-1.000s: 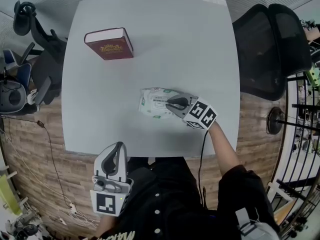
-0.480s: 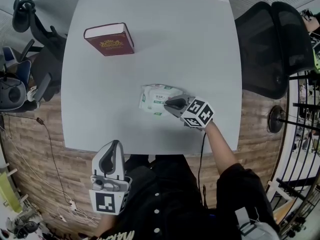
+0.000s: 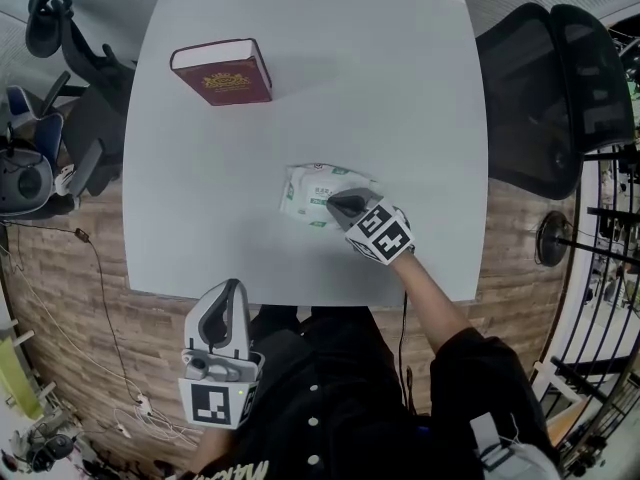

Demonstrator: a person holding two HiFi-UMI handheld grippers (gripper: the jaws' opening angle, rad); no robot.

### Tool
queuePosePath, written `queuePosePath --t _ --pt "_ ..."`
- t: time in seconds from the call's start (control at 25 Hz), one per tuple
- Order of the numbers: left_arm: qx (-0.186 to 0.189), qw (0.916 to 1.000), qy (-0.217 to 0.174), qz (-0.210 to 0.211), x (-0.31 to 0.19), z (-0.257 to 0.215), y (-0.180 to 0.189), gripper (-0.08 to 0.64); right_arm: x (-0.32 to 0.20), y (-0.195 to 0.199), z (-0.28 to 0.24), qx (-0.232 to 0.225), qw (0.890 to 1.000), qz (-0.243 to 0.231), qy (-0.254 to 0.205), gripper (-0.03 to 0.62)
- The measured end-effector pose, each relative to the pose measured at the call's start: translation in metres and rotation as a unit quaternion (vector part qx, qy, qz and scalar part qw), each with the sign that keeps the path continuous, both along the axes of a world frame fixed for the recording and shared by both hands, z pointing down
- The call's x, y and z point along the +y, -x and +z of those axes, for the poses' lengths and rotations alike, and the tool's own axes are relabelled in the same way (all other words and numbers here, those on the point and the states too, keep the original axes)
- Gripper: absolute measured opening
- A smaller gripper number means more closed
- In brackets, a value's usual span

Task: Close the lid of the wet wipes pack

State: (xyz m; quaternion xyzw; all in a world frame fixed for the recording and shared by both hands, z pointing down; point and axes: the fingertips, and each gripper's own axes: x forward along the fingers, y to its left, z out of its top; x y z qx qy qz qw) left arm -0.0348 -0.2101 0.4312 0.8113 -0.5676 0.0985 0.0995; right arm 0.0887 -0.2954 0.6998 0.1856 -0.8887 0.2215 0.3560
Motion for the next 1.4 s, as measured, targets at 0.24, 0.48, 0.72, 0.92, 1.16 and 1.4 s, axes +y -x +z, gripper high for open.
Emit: queuePosePath --t 0.24,0.48,0.72,0.92,1.16,1.4 --pt "-0.002 0.9999 0.010 -0.007 0.004 0.006 0.003 0.006 0.007 0.004 0.003 0.056 0.997 -0.031 -0.042 0.029" --pt "0.008 1.0000 0.004 -0.002 0.001 0.001 0.002 0.006 0.009 0.007 0.008 0.124 0.986 -0.070 -0.090 0.029" --pt "0.009 0.9998 -0.011 0.012 -0.004 -0.004 0.002 0.006 0.004 0.009 -0.004 0.087 0.991 -0.034 -0.091 0.031" --pt "0.012 0.9987 -0.038 0.033 -0.012 -0.021 0.003 0.006 -0.010 -0.009 -0.086 -0.070 0.988 0.084 -0.109 0.031" --pt "0.026 0.9952 -0.078 0.054 -0.034 -0.041 0.008 0.006 -0.020 -0.075 -0.194 -0.136 0.943 0.224 -0.203 0.031" --pt "0.036 0.9912 -0.110 0.063 -0.051 -0.063 0.017 0.006 0.000 -0.114 -0.276 -0.161 0.899 0.292 -0.283 0.031"
